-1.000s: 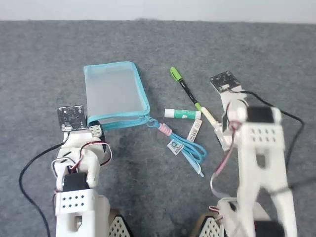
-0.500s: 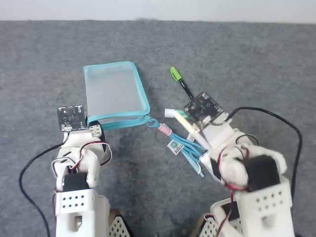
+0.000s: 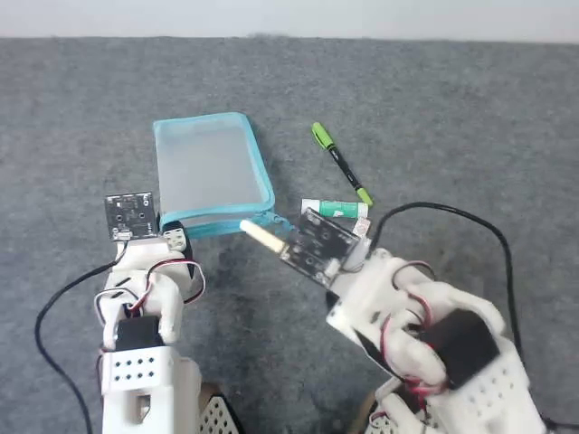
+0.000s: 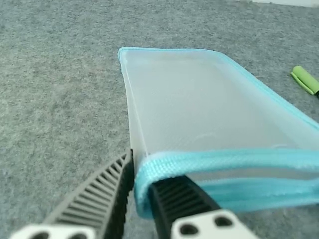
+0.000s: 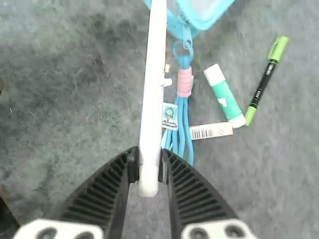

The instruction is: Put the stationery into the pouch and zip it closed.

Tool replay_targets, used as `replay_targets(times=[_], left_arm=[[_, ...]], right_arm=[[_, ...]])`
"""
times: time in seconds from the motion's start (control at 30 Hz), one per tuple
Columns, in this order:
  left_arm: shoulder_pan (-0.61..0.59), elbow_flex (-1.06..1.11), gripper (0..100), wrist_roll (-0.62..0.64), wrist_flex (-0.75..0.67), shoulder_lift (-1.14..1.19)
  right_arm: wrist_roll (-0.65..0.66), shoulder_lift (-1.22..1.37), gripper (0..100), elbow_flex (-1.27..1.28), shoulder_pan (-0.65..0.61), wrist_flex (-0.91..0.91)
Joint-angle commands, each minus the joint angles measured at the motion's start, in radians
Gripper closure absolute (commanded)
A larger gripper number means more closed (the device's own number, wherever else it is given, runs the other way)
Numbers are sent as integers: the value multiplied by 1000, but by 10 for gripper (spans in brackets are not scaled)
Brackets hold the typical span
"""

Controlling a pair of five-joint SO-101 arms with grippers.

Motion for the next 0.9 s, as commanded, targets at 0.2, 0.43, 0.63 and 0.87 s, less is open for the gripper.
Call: replay_targets(times=[0.2, 0.43, 0.63, 0.87], left_arm=[[11, -70, 988, 12, -38, 2], [49, -68, 988, 8, -35, 2], [120, -68, 988, 5, -35, 2], [169, -68, 988, -28, -34, 2]], right_arm=[[-58, 180, 992, -43, -15, -188], [-149, 280, 992, -55, -13, -314], [-215, 424, 992, -143, -13, -417], [-338, 630, 989, -230, -18, -581]])
